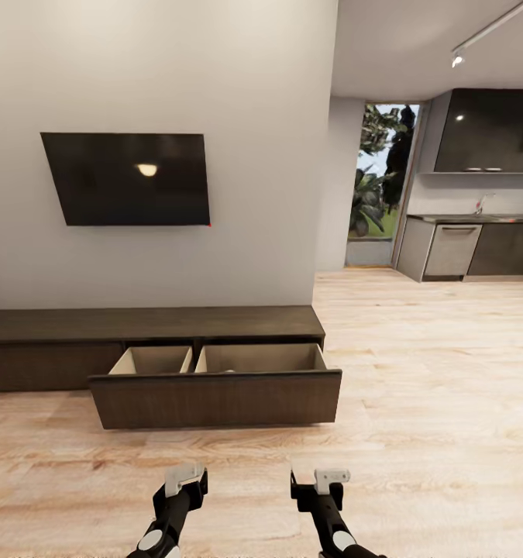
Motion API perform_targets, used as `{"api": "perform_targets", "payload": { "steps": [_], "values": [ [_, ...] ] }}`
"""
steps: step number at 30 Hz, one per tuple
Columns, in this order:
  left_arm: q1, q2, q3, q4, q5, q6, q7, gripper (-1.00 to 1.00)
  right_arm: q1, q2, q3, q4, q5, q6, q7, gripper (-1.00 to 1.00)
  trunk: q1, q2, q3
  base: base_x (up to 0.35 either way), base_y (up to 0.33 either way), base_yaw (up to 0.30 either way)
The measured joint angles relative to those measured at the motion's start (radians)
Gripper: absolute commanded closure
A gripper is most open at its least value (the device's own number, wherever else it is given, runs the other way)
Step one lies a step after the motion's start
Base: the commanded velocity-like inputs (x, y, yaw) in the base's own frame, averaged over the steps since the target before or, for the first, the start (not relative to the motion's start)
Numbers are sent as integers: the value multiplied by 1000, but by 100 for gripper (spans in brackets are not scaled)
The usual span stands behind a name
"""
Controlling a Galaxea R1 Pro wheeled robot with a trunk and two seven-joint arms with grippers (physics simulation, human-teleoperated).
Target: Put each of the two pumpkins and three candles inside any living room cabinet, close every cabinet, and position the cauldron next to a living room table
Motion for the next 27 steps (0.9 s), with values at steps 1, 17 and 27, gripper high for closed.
{"api": "perform_targets", "payload": {
  "steps": [1, 17, 27],
  "values": [
    [6, -1, -6, 6, -5, -6, -6, -100, 0, 0, 0, 1, 1, 1, 1, -100, 0, 0, 0, 0, 0, 0],
    [31, -16, -13, 14, -16, -15, -13, -100, 0, 0, 2, 2, 4, 1, 2, -100, 4, -7, -3, 0, 0, 0],
    [32, -16, -14, 14, -17, -16, -14, -100, 0, -5, 2, 2, 3, -1, 0, -100, 42, -77, -34, 0, 0, 0]
  ]
}}
